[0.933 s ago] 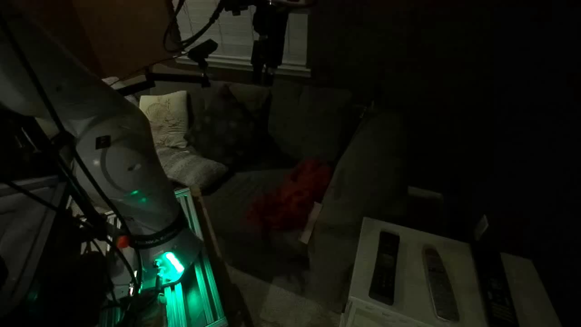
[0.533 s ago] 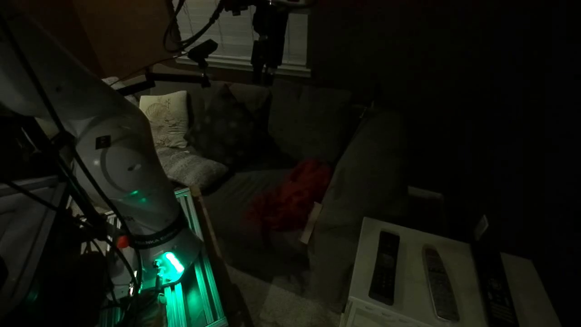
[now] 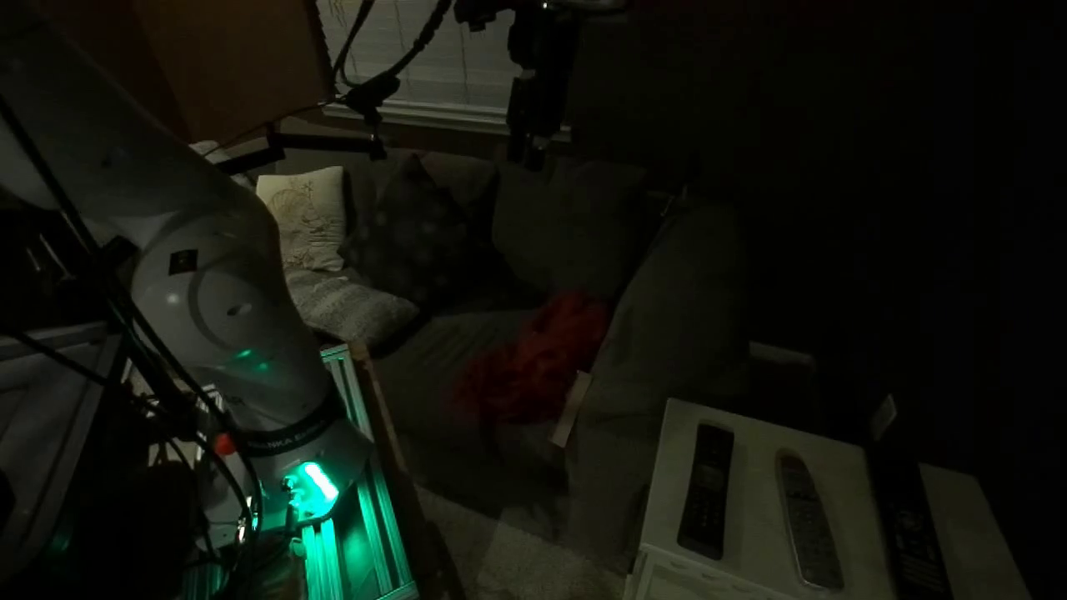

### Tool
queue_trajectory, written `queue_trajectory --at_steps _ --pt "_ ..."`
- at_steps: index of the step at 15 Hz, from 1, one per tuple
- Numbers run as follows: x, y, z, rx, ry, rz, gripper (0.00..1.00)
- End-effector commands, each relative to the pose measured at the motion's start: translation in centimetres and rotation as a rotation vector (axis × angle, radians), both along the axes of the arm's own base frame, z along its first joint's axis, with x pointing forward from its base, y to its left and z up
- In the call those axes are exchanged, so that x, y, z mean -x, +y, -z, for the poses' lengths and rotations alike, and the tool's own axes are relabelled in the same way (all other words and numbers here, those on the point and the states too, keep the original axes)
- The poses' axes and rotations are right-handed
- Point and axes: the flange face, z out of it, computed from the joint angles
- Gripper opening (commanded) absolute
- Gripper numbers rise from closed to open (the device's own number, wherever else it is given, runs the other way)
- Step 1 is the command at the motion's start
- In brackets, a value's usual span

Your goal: Put the left remote on the armrest of the chair

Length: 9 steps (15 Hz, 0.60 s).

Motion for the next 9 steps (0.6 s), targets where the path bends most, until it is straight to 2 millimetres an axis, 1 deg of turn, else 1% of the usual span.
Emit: queue_trajectory --at_steps 1,4,6,7,9 --pt "-2.6 -5.7 0.2 0.001 -0.101 0.181 1.00" --pt "-4.3 -9.4 0.3 -0.005 -0.195 0.335 1.00" --pt "-4.6 -11.7 0.1 0.029 -0.260 0.423 1.00" --pt "-4.7 -12.6 0.4 0.046 -0.286 0.466 1.00" --pt "-4.7 -14.9 1.8 0.084 -0.314 0.565 1.00"
